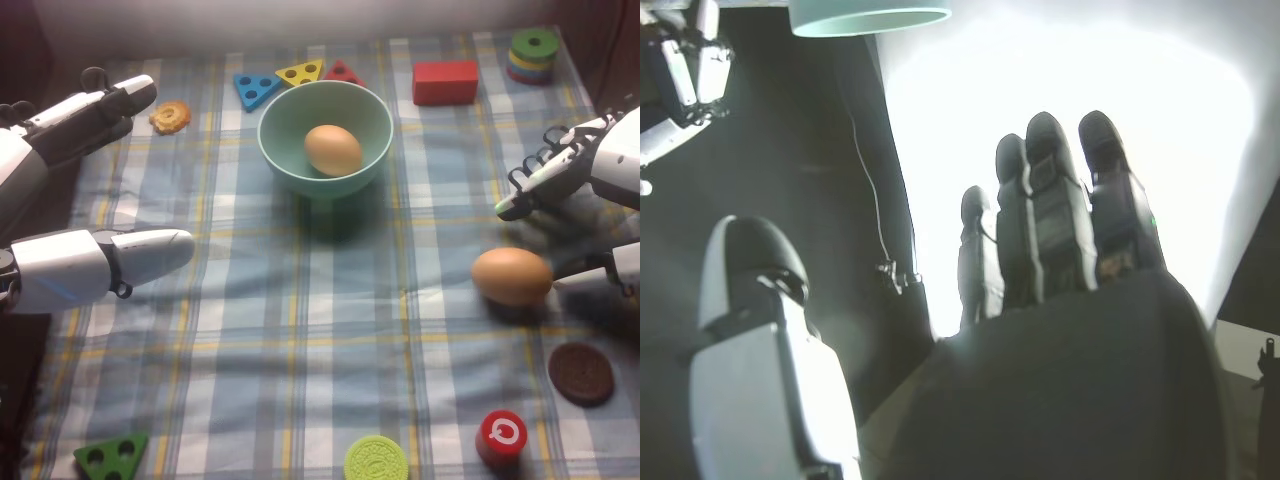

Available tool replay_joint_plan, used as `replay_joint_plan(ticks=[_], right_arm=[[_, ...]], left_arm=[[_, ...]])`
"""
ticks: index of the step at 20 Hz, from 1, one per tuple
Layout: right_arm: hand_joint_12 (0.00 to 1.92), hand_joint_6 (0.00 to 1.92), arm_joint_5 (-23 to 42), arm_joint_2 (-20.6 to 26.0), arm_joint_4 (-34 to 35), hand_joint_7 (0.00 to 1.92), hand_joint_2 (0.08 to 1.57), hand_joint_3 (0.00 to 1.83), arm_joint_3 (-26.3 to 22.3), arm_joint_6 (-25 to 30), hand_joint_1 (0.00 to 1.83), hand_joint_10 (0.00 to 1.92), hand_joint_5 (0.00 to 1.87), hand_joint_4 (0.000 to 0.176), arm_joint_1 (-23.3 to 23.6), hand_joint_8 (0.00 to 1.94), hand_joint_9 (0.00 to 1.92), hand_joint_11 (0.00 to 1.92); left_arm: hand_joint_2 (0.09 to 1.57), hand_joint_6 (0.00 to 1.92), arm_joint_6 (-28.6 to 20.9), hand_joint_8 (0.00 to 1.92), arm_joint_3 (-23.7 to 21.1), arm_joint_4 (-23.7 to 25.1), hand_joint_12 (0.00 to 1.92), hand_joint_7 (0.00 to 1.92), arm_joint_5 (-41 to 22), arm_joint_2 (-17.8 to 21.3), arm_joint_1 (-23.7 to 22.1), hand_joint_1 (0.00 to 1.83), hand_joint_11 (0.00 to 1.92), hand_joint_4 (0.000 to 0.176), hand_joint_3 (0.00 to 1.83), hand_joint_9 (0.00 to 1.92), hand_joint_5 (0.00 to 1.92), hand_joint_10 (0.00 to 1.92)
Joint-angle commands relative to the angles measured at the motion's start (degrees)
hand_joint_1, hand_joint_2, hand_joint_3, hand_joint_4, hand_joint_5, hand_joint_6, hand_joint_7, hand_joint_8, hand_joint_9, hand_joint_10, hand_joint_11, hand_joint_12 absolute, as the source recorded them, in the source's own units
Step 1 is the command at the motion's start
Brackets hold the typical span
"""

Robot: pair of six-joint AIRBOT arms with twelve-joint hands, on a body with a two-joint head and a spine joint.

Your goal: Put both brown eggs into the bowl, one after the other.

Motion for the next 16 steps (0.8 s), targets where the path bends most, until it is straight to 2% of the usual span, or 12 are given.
replay_joint_plan(ticks=[1,4,5,8,11,12,15,16], right_arm=[[0.36,0.0,7.26,0.53,1.68,0.8,0.91,0.0,-0.32,0.05,0.94,0.0,0.73,0.0,0.84,0.0,0.82,0.58],[0.35,0.0,8.21,0.67,1.68,0.75,0.87,0.0,-1.08,0.05,0.94,0.01,0.67,0.0,0.85,0.0,0.76,0.56],[0.44,0.0,8.46,0.67,1.68,0.74,0.86,0.01,-1.33,0.05,0.95,0.0,0.65,0.0,0.85,0.0,0.75,0.52],[0.84,0.0,9.97,0.67,1.5,0.76,0.87,0.0,-2.21,0.05,0.84,0.01,0.65,0.0,0.81,0.0,0.79,0.44],[0.81,0.0,11.22,0.92,0.92,0.68,0.83,0.0,-3.19,0.06,0.93,0.0,0.57,0.0,0.62,0.0,0.74,0.39],[0.74,0.0,11.71,0.99,0.92,0.69,0.84,0.0,-3.37,0.08,0.92,0.01,0.56,0.0,0.5,0.0,0.77,0.44],[0.84,0.0,14.01,2.14,0.99,0.69,0.87,0.0,-4.16,0.63,0.87,0.0,0.53,0.004,0.18,0.0,0.8,0.47],[0.87,0.0,14.98,2.67,0.95,0.68,0.87,0.0,-4.7,0.64,0.88,0.0,0.53,0.0,0.06,0.0,0.77,0.4]], left_arm=[[0.91,0.01,-0.63,0.0,0.31,1.46,0.38,0.35,-7.15,-0.16,-0.23,0.69,0.0,0.176,0.0,0.33,0.24,0.01],[0.91,0.0,-0.79,0.0,0.31,1.46,0.42,0.34,-7.17,-0.17,-0.2,0.68,0.0,0.176,0.0,0.32,0.24,0.0],[0.91,0.0,-0.83,0.0,0.3,1.46,0.44,0.35,-7.17,-0.18,-0.18,0.68,0.0,0.176,0.0,0.33,0.24,0.0],[0.9,0.0,-0.96,0.0,0.31,1.45,0.44,0.36,-7.18,-0.21,-0.14,0.71,0.0,0.176,0.0,0.34,0.24,0.0],[0.91,0.0,-1.04,0.0,0.31,1.42,0.32,0.34,-7.19,-0.26,-0.08,0.7,0.0,0.176,0.0,0.33,0.25,0.0],[0.91,0.0,-1.19,0.0,0.3,1.38,0.32,0.34,-7.22,-0.28,0.02,0.7,0.0,0.176,0.0,0.33,0.25,0.0],[0.91,0.0,-2.02,0.0,0.33,1.27,0.37,0.34,-7.53,-0.28,0.62,0.69,0.0,0.176,0.0,0.34,0.25,0.0],[0.92,0.0,-2.29,0.0,0.35,1.2,0.37,0.34,-7.63,-0.28,0.78,0.67,0.0,0.176,0.0,0.34,0.25,0.0]])
